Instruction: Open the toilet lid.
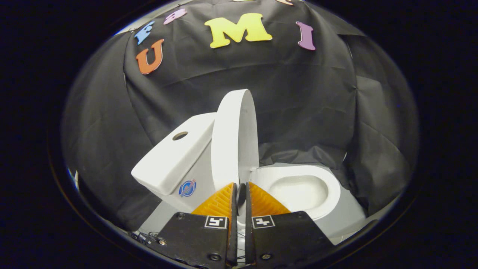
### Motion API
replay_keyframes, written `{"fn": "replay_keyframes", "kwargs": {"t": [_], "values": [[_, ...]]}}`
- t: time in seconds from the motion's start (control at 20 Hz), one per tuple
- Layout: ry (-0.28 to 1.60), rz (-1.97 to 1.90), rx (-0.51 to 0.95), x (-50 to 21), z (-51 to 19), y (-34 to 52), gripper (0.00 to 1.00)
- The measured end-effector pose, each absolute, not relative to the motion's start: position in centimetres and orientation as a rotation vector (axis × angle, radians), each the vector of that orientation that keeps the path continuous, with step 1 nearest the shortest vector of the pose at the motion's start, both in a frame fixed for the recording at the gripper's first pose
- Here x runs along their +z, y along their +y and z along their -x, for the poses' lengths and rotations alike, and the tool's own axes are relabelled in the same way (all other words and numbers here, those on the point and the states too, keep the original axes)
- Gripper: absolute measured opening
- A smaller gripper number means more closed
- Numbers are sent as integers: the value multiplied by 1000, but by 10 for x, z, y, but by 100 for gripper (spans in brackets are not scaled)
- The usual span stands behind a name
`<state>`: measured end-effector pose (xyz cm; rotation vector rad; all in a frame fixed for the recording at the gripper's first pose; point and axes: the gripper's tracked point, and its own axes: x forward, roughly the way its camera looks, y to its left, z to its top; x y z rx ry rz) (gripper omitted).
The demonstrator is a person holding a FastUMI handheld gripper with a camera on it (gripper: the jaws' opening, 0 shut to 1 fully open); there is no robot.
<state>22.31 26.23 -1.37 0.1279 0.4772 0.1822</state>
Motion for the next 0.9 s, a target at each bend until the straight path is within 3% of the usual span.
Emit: {"fn": "replay_keyframes", "kwargs": {"t": [0.9], "values": [[470,42,230,-17,-229,320,11]]}}
